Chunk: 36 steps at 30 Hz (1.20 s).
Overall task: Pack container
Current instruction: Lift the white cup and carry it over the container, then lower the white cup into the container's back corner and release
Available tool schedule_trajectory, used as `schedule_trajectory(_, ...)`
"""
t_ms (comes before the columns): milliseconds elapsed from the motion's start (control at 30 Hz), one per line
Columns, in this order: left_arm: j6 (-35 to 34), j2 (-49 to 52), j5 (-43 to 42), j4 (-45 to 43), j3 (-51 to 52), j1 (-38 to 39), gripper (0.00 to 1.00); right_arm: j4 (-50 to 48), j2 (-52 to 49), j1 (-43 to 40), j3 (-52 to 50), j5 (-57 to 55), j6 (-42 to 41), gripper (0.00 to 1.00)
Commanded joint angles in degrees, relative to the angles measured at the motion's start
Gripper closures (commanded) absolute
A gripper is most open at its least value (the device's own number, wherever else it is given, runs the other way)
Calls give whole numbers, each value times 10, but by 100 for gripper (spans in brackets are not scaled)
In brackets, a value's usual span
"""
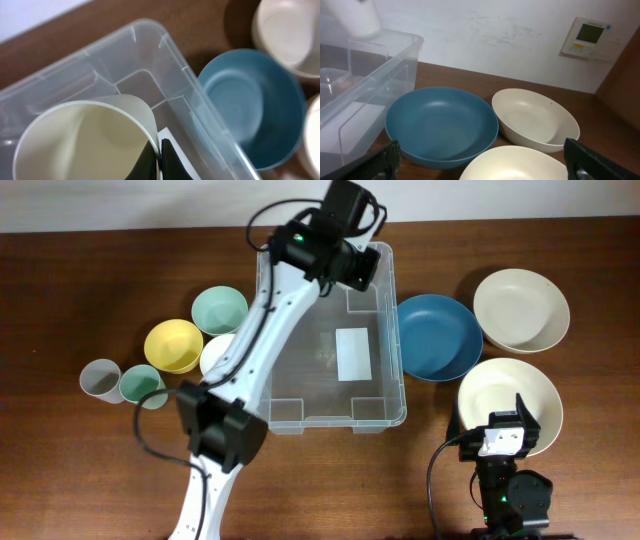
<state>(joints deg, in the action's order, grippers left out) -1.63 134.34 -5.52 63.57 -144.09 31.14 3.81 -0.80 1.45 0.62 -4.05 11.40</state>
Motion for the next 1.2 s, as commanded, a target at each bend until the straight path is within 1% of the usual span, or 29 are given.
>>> schedule_trajectory(0,26,17,7,-15,-1,3,99,3,3,-4,-3,-9,2,1)
schedule_trajectory(267,35,53,3,-53,-1,3,99,3,3,-4,-3,-9,2,1)
schedule_trajectory(1167,35,91,4,-74,-1,12,99,3,3,-4,-3,-9,2,1)
